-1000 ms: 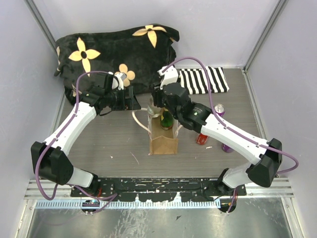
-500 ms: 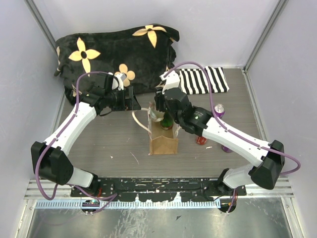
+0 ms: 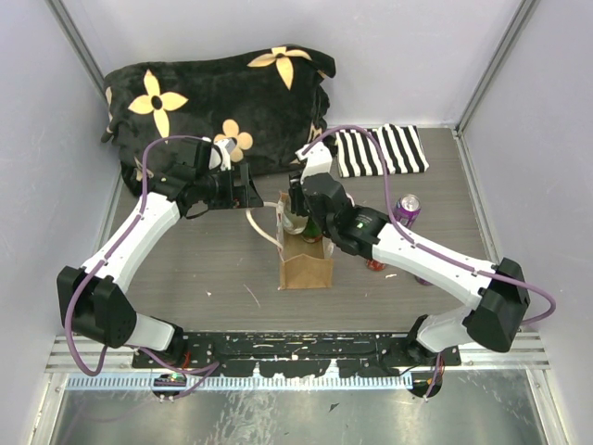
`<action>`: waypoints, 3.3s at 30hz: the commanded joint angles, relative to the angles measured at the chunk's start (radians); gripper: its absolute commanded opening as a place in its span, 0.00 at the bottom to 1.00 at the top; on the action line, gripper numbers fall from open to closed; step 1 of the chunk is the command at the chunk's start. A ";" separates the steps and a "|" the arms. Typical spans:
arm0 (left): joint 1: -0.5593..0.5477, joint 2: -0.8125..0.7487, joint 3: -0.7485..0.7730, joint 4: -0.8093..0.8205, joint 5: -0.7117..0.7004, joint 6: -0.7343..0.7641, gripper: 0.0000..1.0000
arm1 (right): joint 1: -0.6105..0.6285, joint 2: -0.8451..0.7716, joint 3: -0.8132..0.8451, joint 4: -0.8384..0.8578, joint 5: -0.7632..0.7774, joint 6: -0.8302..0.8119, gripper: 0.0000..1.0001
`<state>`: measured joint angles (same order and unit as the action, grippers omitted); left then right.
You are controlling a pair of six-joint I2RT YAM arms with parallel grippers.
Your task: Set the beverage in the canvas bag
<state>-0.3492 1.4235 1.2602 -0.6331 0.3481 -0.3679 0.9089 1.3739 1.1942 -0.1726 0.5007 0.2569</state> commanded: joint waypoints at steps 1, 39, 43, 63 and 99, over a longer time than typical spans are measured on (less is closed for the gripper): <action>0.001 -0.029 -0.001 0.016 0.014 0.001 0.92 | 0.005 0.002 0.026 0.256 0.051 -0.001 0.01; 0.010 -0.025 -0.010 0.014 0.001 0.015 0.92 | -0.065 0.269 -0.015 0.297 -0.060 -0.050 0.01; 0.010 -0.023 -0.010 0.016 0.001 0.016 0.92 | -0.064 0.272 -0.022 0.286 -0.072 -0.048 0.01; 0.012 -0.007 -0.005 0.022 0.008 0.011 0.92 | -0.064 0.125 -0.157 0.255 -0.166 -0.048 0.32; 0.012 -0.003 0.003 0.026 0.046 0.013 0.93 | -0.072 0.152 0.043 0.229 -0.074 -0.094 0.56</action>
<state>-0.3428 1.4166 1.2602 -0.6331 0.3534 -0.3668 0.8440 1.5555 1.1110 0.0185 0.3542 0.1867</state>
